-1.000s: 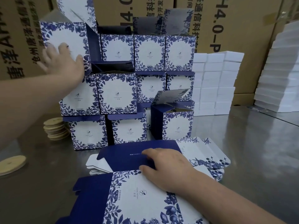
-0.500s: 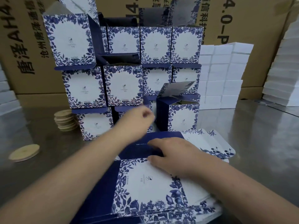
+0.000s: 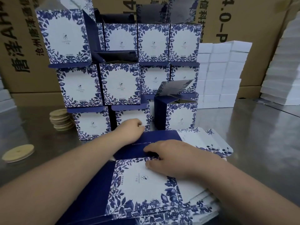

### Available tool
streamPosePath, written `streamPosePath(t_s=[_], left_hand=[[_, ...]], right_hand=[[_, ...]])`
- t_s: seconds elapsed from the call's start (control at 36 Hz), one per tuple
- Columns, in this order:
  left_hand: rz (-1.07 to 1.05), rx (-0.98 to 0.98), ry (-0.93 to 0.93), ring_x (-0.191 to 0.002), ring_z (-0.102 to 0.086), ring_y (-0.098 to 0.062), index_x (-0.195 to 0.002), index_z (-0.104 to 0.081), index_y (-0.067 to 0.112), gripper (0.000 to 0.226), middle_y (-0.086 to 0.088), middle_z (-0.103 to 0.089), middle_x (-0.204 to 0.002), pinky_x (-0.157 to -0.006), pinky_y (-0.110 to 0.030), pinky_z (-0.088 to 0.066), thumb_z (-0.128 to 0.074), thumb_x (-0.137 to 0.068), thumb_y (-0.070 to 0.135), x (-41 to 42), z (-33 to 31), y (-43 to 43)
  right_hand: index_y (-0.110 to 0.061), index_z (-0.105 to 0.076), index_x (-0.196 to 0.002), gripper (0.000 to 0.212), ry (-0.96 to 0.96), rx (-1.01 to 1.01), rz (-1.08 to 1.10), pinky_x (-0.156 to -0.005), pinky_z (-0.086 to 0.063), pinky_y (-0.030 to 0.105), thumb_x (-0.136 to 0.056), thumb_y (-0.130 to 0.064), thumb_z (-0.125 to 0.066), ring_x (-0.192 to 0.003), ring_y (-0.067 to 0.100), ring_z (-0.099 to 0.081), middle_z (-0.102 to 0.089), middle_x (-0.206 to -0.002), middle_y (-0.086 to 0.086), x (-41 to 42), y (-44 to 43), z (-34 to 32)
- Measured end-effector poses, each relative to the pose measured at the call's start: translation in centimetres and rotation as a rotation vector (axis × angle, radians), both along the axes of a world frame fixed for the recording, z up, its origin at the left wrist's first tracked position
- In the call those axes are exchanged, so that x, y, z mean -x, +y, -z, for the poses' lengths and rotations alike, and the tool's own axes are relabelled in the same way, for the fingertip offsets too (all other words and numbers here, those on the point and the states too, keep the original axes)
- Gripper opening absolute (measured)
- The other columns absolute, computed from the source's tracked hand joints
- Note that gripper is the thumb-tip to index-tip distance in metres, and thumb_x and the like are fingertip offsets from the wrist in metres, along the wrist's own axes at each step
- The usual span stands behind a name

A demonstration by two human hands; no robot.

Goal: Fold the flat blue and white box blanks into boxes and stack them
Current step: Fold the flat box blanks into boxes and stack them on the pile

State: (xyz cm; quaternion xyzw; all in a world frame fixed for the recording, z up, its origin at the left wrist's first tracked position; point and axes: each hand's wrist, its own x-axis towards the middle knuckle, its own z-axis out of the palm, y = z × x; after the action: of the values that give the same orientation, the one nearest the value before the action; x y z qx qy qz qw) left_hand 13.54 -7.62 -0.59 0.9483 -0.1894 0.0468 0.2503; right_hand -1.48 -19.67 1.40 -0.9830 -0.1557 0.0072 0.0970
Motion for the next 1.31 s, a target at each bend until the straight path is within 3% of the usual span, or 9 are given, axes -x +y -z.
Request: streamPosePath(t_s=[0.06,0.33,0.44,0.53,0.72,0.89,1.06,1.22,1.31], left_hand=[[-0.062,-0.023,0.022,-0.113,-0.052,-0.025,-0.13,-0.049,0.014,0.04,-0.008,-0.054,-0.131,-0.088,-0.026,-0.04,-0.046,-0.095,0.032,-1.2,0.4,0.7],[-0.277,-0.193,-0.091,-0.082,-0.049,-0.027,-0.1,-0.049,0.012,0.023,-0.009,-0.058,-0.1,-0.067,-0.031,-0.036,-0.042,-0.092,0.032,-2.4,1.0,2.1],[-0.052,-0.197,-0.212,-0.095,-0.055,-0.025,-0.122,-0.048,0.021,0.031,-0.006,-0.06,-0.112,-0.071,-0.03,-0.04,-0.043,-0.095,0.034,-1.8,0.9,0.4],[0.171,-0.223,-0.172,-0.109,-0.053,-0.026,-0.144,-0.029,0.031,0.048,-0.007,-0.058,-0.125,-0.075,-0.028,-0.036,-0.042,-0.098,0.03,-1.7,0.2,-1.3],[0.137,-0.593,-0.157,-0.122,-0.046,-0.031,-0.15,-0.009,0.027,0.056,-0.014,-0.045,-0.14,-0.088,-0.033,-0.038,-0.025,-0.1,0.046,-2.2,-0.4,-2.7],[0.101,-0.627,-0.273,-0.115,-0.051,-0.03,-0.141,-0.029,0.022,0.048,-0.012,-0.053,-0.13,-0.074,-0.033,-0.035,-0.026,-0.099,0.043,-2.4,0.0,-2.7],[0.112,-0.635,-0.287,-0.108,-0.053,-0.03,-0.141,-0.028,0.022,0.044,-0.013,-0.056,-0.124,-0.07,-0.031,-0.034,-0.027,-0.1,0.039,-2.6,-0.1,-2.5],[0.11,-0.712,-0.305,-0.091,-0.053,-0.028,-0.143,-0.026,0.022,0.053,-0.01,-0.058,-0.113,-0.054,-0.031,-0.033,-0.034,-0.093,0.005,-2.9,-1.2,-2.6],[0.117,-0.7,-0.334,-0.078,-0.046,-0.023,-0.143,-0.026,0.023,0.056,-0.007,-0.06,-0.105,-0.047,-0.03,-0.028,-0.038,-0.092,0.003,-3.3,-1.5,-2.4]], right_hand=[[-0.03,-0.041,-0.137,0.046,0.001,-0.005,-0.001,-0.099,-0.035,0.03,-0.094,-0.046,-0.042,-0.125,0.018,-0.044,-0.05,-0.138,-0.005,0.0,0.0,0.1],[-0.03,-0.037,-0.14,0.048,-0.011,0.007,-0.012,-0.102,-0.032,0.03,-0.095,-0.046,-0.042,-0.129,0.016,-0.04,-0.045,-0.142,-0.005,-0.2,-0.1,0.2],[-0.03,-0.038,-0.14,0.048,-0.012,-0.006,-0.008,-0.1,-0.033,0.029,-0.095,-0.046,-0.042,-0.127,0.016,-0.042,-0.048,-0.139,-0.006,-0.1,-0.1,0.3],[-0.03,-0.038,-0.14,0.048,-0.016,-0.006,-0.008,-0.098,-0.033,0.029,-0.095,-0.046,-0.043,-0.126,0.016,-0.042,-0.049,-0.138,-0.006,-0.1,0.0,0.3],[-0.03,-0.038,-0.14,0.048,-0.024,0.008,-0.01,-0.097,-0.034,0.03,-0.095,-0.045,-0.042,-0.125,0.018,-0.043,-0.051,-0.137,-0.003,-0.1,0.0,0.4],[-0.029,-0.04,-0.138,0.046,-0.026,0.014,-0.009,-0.096,-0.035,0.03,-0.095,-0.044,-0.042,-0.124,0.018,-0.044,-0.051,-0.135,-0.003,-0.2,0.0,0.4],[-0.027,-0.039,-0.139,0.047,-0.029,0.018,-0.012,-0.095,-0.034,0.029,-0.095,-0.044,-0.042,-0.125,0.019,-0.044,-0.051,-0.136,-0.002,-0.1,0.1,0.4],[-0.027,-0.037,-0.141,0.05,-0.008,0.022,-0.014,-0.099,-0.033,0.03,-0.095,-0.045,-0.043,-0.128,0.02,-0.042,-0.047,-0.14,-0.001,0.0,0.0,0.4],[-0.026,-0.035,-0.143,0.055,0.04,0.05,-0.03,-0.104,-0.031,0.033,-0.094,-0.05,-0.043,-0.131,0.018,-0.036,-0.039,-0.143,-0.003,0.0,0.0,0.4]])
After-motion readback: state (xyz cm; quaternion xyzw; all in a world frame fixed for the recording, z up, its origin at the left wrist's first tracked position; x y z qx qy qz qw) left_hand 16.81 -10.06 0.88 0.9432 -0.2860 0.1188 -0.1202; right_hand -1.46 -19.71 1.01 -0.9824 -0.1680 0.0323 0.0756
